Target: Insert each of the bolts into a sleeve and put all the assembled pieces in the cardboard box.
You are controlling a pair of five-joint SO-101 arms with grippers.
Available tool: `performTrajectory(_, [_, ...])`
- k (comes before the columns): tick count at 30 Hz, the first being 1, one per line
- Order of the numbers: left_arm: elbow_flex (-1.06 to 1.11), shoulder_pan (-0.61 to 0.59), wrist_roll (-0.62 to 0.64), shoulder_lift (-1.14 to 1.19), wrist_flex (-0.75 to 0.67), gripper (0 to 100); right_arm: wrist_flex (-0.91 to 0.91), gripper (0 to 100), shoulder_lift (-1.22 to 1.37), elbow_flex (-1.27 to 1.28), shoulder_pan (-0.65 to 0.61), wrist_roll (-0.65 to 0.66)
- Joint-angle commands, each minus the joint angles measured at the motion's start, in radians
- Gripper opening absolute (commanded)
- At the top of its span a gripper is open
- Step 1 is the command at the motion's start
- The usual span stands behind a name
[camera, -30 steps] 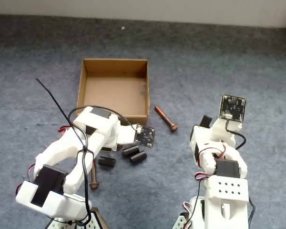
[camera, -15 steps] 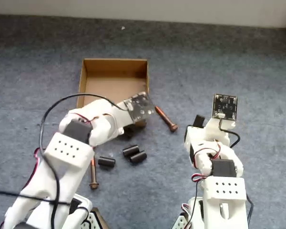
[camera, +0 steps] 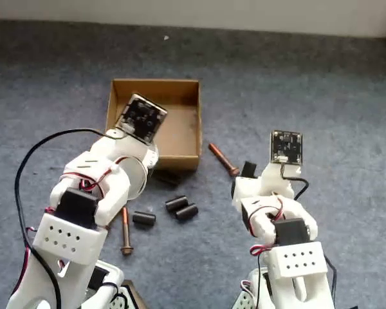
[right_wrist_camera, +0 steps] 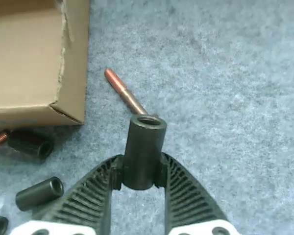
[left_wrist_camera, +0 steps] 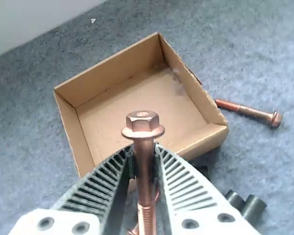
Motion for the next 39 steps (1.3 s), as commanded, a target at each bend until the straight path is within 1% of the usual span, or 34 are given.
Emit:
performTrajectory(1, [0.008, -0.005, 0.189, -0.051, -0.005, 1, 0.005, 0.5, -0.16, -0.064, -0.018, -0.011])
performTrajectory(4, [0.016, -0.005, 0.262, -0.073, -0.005, 1, 0.022, 0.5, -0.283, -0.064, -0.025, -0.011])
performTrajectory(8, [0.013, -0.005, 0.264, -0.102, -0.006, 1, -0.005, 0.5, -0.394, -0.025, -0.085, -0.009])
performTrajectory(10, [0.01, -0.004, 0.264, -0.12, -0.023, 1, -0.081, 0.5, -0.427, 0.028, -0.131, -0.009])
performTrajectory(14, [0.019, 0.013, 0.269, -0.193, -0.114, 1, -0.252, 0.5, -0.493, 0.2, -0.246, -0.009])
performTrajectory(17, [0.019, 0.047, 0.269, -0.268, -0.153, 1, -0.378, 0.5, -0.565, 0.323, -0.32, -0.008])
performTrajectory(18, [0.019, 0.05, 0.269, -0.294, -0.163, 1, -0.407, 0.5, -0.596, 0.357, -0.343, 0.005])
performTrajectory(22, [0.019, 0.054, 0.269, -0.372, -0.178, 1, -0.475, 0.5, -0.704, 0.473, -0.414, 0.135])
performTrajectory(26, [0.059, 0.062, 0.278, -0.42, -0.206, 1, -0.539, 0.5, -0.693, 0.549, -0.473, 0.193])
performTrajectory(28, [0.097, 0.097, 0.311, -0.44, -0.218, 1, -0.57, 0.5, -0.697, 0.568, -0.498, 0.195])
performTrajectory(32, [0.153, 0.166, 0.384, -0.503, -0.221, 1, -0.573, 0.5, -0.699, 0.57, -0.539, 0.195])
performTrajectory(39, [0.159, 0.239, 0.393, -0.598, -0.233, 1, -0.573, 0.5, -0.697, 0.57, -0.587, 0.212])
